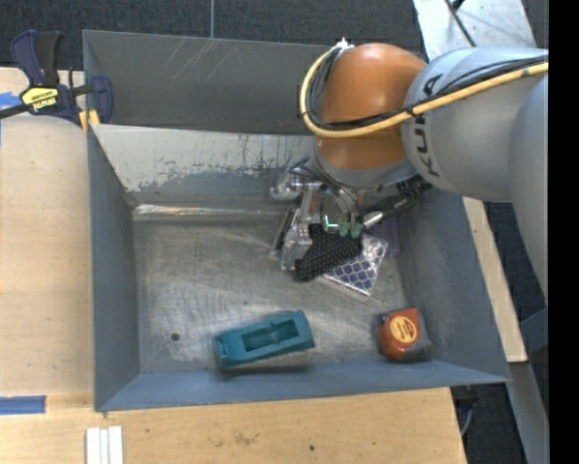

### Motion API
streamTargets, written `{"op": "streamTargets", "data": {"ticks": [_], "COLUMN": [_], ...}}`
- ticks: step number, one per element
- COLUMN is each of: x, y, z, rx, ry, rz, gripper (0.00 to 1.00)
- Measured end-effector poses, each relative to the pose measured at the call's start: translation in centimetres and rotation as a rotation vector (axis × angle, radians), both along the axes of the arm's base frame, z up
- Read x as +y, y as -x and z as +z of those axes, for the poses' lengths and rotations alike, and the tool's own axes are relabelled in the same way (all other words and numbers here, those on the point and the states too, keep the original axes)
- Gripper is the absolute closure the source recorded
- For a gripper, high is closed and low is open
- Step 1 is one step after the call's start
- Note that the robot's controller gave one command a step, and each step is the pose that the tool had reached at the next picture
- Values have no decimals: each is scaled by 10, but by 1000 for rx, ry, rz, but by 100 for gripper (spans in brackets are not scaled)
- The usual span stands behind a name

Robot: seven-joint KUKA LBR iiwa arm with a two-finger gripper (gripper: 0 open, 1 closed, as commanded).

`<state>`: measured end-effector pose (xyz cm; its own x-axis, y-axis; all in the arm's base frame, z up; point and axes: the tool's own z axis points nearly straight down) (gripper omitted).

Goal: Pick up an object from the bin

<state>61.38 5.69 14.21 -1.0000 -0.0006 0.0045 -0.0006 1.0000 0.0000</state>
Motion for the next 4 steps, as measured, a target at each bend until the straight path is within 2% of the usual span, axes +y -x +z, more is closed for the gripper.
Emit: {"op": "streamTargets", "data": {"ticks": [1,2,3,4], "x": [0,-63,-105,-100], "y": [-2,-10,5,-7], "z": [4,-40,-2,-14], "rx": [-8,-8,-6,-11], "ry": [-1,-3,-1,1], "rz": [-1,98,182,281], "gripper": [0,0,0,0]}}
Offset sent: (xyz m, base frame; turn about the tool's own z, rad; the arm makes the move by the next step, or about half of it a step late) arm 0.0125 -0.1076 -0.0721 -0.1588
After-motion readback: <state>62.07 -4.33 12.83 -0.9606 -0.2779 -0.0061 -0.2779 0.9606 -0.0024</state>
